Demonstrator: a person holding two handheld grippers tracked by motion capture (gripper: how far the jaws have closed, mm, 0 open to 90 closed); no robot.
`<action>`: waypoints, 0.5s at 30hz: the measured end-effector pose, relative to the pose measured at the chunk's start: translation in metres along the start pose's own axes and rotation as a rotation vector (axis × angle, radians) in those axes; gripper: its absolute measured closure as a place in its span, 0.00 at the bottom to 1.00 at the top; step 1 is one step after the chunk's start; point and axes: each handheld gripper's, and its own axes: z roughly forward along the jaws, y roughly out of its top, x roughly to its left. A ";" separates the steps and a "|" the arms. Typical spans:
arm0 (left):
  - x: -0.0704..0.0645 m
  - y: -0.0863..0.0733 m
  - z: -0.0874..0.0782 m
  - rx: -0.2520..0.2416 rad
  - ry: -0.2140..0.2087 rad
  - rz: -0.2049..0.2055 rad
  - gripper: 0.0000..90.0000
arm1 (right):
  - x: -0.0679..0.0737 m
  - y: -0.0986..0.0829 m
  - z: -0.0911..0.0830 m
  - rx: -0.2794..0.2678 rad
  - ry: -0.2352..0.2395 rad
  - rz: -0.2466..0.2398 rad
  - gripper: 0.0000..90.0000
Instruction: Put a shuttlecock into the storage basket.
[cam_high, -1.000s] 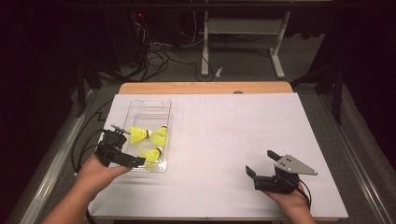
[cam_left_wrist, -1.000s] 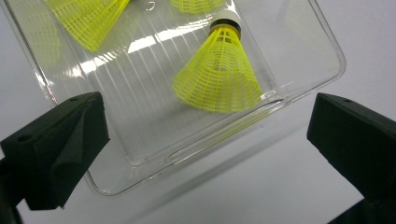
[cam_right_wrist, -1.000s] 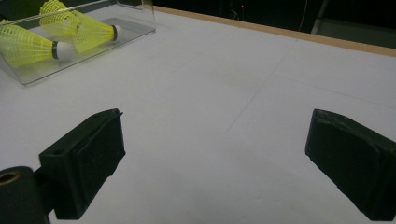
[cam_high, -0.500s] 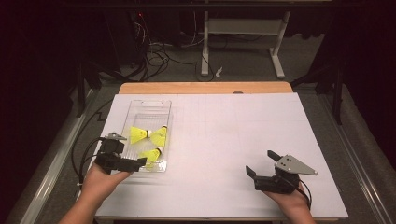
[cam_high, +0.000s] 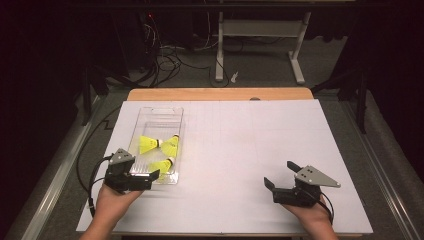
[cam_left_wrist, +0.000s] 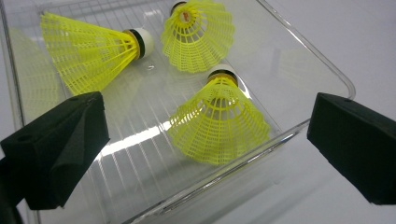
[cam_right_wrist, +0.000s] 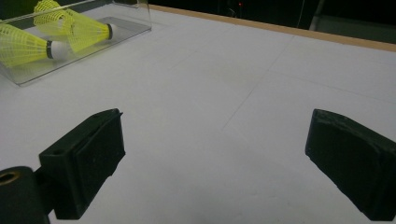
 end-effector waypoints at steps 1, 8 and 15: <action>0.000 -0.002 0.000 -0.017 0.001 0.004 0.00 | 0.000 0.000 0.000 0.001 -0.001 0.002 0.06; 0.001 -0.017 -0.002 -0.116 -0.014 0.024 0.00 | -0.002 -0.001 0.000 -0.008 -0.013 0.003 0.06; -0.001 -0.025 -0.007 -0.203 -0.031 0.058 0.00 | -0.002 -0.002 0.000 -0.018 -0.019 0.003 0.06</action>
